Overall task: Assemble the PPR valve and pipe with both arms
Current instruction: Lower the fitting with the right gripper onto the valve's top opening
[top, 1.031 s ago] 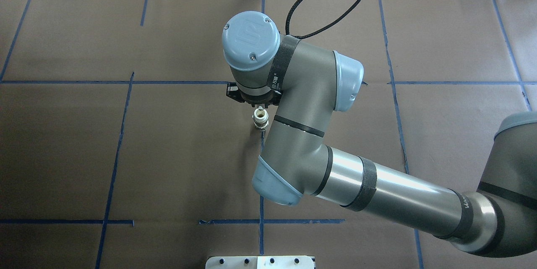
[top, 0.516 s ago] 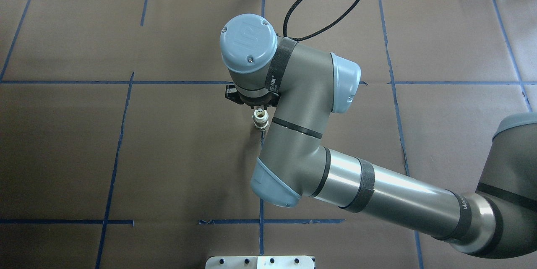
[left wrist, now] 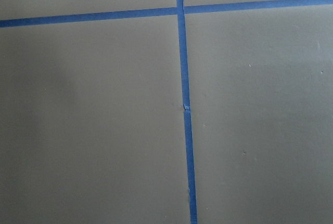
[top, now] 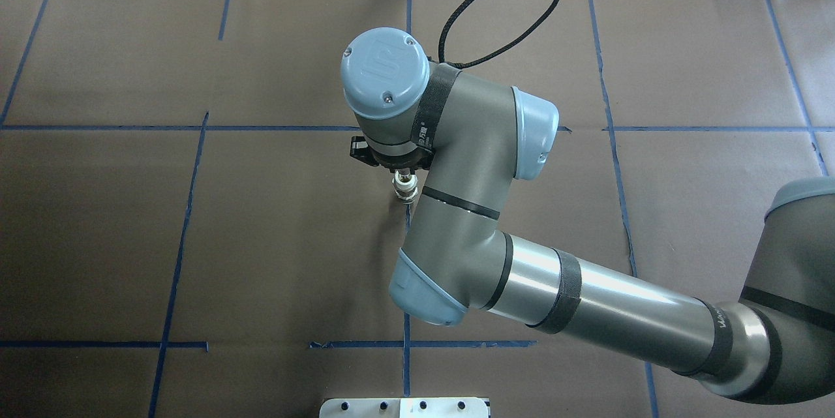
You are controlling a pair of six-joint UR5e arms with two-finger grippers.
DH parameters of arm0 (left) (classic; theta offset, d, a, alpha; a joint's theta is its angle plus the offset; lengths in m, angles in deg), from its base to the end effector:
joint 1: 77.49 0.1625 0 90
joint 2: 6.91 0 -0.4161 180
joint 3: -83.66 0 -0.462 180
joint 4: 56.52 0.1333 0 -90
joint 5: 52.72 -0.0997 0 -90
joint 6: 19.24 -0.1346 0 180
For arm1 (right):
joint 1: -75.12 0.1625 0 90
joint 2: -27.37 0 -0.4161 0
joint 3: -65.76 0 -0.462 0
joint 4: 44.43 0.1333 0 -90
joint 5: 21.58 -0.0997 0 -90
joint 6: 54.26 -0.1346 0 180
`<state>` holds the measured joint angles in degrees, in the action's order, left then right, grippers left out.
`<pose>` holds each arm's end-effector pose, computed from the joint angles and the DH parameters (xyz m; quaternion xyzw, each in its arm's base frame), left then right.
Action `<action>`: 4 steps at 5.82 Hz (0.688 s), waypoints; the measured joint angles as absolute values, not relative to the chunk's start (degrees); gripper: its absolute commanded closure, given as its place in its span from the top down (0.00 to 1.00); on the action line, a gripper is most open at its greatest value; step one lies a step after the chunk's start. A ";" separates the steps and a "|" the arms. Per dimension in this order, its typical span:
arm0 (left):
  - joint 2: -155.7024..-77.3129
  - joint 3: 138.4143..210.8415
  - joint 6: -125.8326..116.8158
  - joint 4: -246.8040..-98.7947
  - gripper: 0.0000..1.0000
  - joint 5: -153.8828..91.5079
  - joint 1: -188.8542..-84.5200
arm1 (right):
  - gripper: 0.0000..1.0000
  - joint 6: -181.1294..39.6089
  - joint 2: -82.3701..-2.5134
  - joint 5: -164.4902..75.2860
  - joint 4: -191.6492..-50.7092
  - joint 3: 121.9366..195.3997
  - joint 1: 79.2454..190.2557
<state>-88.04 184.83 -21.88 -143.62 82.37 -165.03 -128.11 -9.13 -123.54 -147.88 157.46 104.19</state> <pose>-0.0166 -0.4973 0.6511 -0.0042 0.3834 0.0391 0.9227 -0.6132 -0.4615 0.0625 0.0464 -0.3646 0.0677 0.9276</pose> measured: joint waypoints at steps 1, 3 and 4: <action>-88.04 184.82 -21.90 -143.65 1.00 82.37 -165.03 | 0.00 -128.09 -9.17 -123.53 -147.88 157.44 104.09; -88.04 184.82 -21.89 -143.66 1.00 82.37 -165.03 | 0.00 -128.09 -9.24 -123.39 -147.85 157.24 104.00; -88.04 184.84 -21.88 -143.69 1.00 82.37 -165.03 | 0.00 -128.06 -9.22 -123.32 -147.81 157.03 103.98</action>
<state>-88.04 184.84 -21.88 -143.69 82.37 -165.03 -128.06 -9.22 -123.32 -147.81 157.03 103.98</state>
